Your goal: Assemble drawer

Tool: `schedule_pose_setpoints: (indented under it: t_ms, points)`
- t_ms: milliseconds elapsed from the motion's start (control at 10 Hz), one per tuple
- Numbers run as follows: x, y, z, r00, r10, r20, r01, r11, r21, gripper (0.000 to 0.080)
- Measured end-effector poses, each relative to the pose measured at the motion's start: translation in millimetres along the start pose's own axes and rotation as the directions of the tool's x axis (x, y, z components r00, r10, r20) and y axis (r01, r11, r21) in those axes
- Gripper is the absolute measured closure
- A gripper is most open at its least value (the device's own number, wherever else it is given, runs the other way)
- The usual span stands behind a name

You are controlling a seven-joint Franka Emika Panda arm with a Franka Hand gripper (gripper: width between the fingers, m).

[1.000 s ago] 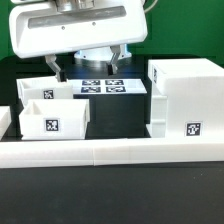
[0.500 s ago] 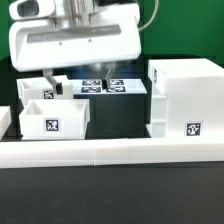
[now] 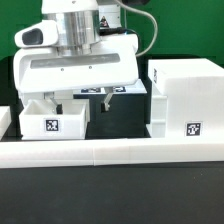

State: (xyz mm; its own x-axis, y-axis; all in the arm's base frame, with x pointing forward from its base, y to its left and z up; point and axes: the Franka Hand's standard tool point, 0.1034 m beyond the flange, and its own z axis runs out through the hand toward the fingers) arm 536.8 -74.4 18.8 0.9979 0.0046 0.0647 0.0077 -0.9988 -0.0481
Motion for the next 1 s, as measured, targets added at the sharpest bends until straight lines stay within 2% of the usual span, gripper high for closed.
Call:
schedule_pose_setpoints:
  t_ms: [200, 600, 700, 800, 900, 1000]
  points:
    - [-4.4, 1.5, 9.9, 1.000, 0.001, 0.003, -0.001, 1.000, -0.006, 0.0151]
    - [-10.7, 1.4, 13.2, 1.000, 0.002, 0.011, -0.002, 1.000, -0.007, 0.0151]
    - [-11.0, 1.3, 13.3, 1.000, 0.002, 0.012, -0.001, 1.000, -0.007, 0.0245]
    - [-11.0, 1.3, 13.3, 1.000, 0.002, 0.012, -0.002, 1.000, -0.007, 0.0245]
    - [-11.0, 1.3, 13.3, 1.000, 0.002, 0.012, -0.002, 1.000, -0.007, 0.0444]
    - [-10.9, 0.9, 13.3, 1.000, 0.001, 0.012, -0.001, 1.000, -0.007, 0.0593]
